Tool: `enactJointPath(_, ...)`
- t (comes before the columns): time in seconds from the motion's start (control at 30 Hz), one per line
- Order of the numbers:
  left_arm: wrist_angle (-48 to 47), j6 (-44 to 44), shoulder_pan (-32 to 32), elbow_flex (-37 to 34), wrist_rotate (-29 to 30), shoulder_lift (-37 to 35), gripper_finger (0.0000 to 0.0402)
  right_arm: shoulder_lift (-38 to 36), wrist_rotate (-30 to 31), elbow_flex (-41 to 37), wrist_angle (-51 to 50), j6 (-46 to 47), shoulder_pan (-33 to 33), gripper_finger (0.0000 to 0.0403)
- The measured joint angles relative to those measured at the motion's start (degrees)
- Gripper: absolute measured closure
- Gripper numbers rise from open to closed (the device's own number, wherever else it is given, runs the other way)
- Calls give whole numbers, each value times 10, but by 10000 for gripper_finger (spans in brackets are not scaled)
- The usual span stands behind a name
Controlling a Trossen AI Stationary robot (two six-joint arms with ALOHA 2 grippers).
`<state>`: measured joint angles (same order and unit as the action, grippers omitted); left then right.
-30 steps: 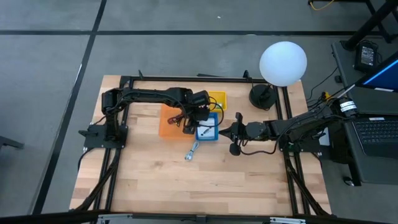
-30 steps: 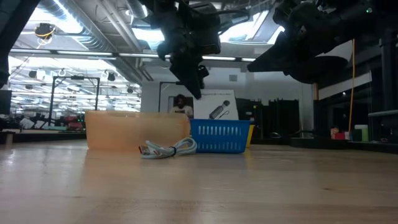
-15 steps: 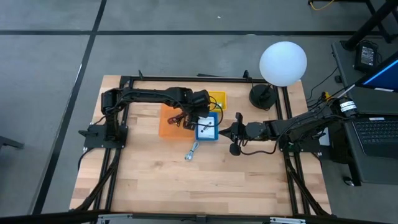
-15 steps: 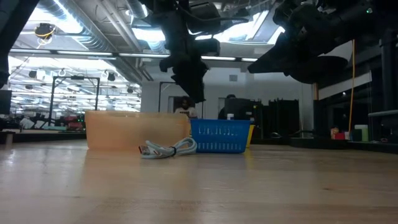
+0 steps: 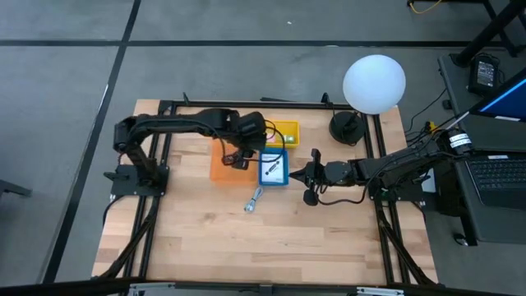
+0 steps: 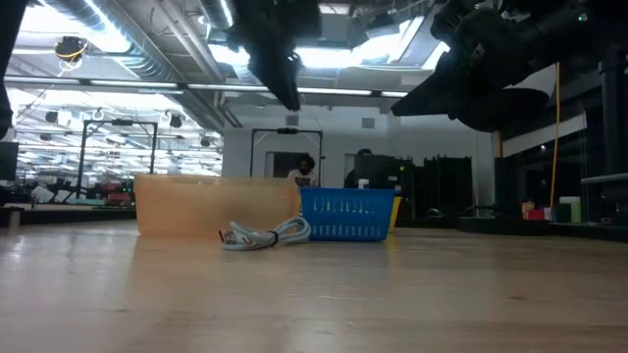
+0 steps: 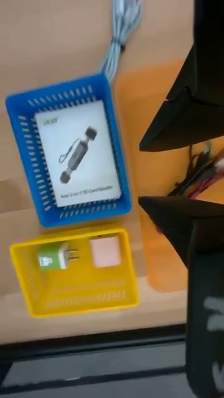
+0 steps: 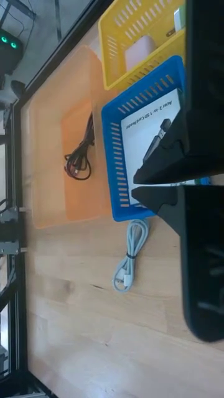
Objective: Pick and place items into bin
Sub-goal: Put the white charger cable into the orange bin
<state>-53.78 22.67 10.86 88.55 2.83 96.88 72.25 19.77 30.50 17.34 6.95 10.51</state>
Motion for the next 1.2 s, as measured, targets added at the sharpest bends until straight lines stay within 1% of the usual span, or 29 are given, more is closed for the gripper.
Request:
enactJointPath(0.17, -18, -61, -8, 0, -14, -44, 292, 0, 0, 0, 0, 0, 0, 402)
enactJointPath(0.33, -29, -121, -27, 0, -14, -69, 305, 0, 0, 0, 0, 2, 0, 402)
enactJointPath(0.53, -53, -187, -66, -1, -13, -71, 319, 0, 0, 0, 0, 3, 0, 402)
enactJointPath(0.63, -53, -213, -93, -18, -14, -70, 324, 0, 0, 0, 0, 4, 1, 402)
enactJointPath(0.77, -50, -278, -131, -47, -11, -69, 324, 0, 0, 0, 0, 3, 6, 402)
enactJointPath(0.87, -28, -324, -163, -81, 13, -69, 318, 0, 0, 0, 0, 3, 8, 402)
enactJointPath(1.03, 5, -421, -214, -137, 89, -69, 293, 0, 0, 0, 0, 3, 9, 402)
enactJointPath(1.1, 34, -471, -231, -160, 112, -69, 281, 0, 0, 0, 0, 2, 9, 402)
enactJointPath(1.2, 87, -532, -256, -193, 117, -69, 260, 0, 0, 0, 0, 0, 9, 402)
